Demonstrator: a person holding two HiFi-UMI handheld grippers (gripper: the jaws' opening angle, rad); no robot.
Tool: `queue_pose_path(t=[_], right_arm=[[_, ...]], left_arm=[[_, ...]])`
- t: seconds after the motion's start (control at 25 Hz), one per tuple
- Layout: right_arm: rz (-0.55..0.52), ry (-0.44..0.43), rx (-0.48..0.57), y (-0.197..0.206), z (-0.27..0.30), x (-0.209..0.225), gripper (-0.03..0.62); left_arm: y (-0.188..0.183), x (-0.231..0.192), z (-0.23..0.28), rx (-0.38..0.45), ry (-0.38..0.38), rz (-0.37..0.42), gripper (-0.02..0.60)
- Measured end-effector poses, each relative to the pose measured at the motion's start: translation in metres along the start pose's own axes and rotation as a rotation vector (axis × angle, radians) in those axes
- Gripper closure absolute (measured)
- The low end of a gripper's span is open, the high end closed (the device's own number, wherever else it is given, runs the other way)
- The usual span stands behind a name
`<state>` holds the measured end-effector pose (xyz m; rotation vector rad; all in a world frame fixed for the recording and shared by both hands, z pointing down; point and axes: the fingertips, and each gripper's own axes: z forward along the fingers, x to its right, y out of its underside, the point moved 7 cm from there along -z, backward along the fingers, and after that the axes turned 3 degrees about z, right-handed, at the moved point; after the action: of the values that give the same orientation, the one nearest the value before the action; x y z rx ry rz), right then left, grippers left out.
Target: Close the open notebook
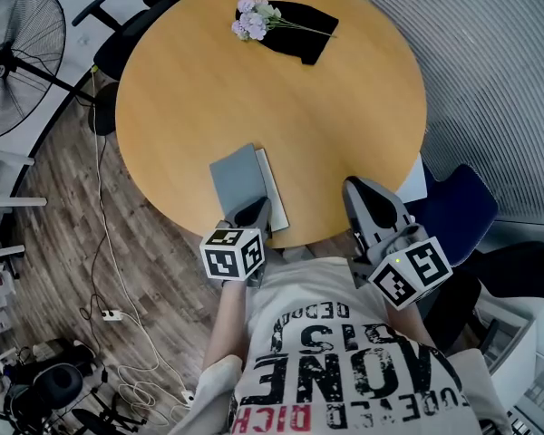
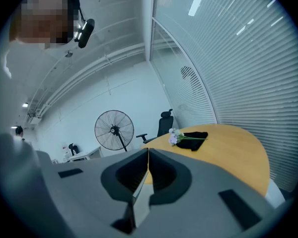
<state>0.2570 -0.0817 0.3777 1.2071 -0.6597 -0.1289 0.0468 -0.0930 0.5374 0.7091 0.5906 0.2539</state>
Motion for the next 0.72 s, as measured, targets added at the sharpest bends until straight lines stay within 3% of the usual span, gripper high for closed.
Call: queue_pose_path(t=[0.72], right_arm=[[0.006, 0.020, -0.002, 0.001, -0.006, 0.008, 0.582]], left_arm=[[0.009, 0.001, 0.024, -0.067, -0.010, 0.026, 0.563]])
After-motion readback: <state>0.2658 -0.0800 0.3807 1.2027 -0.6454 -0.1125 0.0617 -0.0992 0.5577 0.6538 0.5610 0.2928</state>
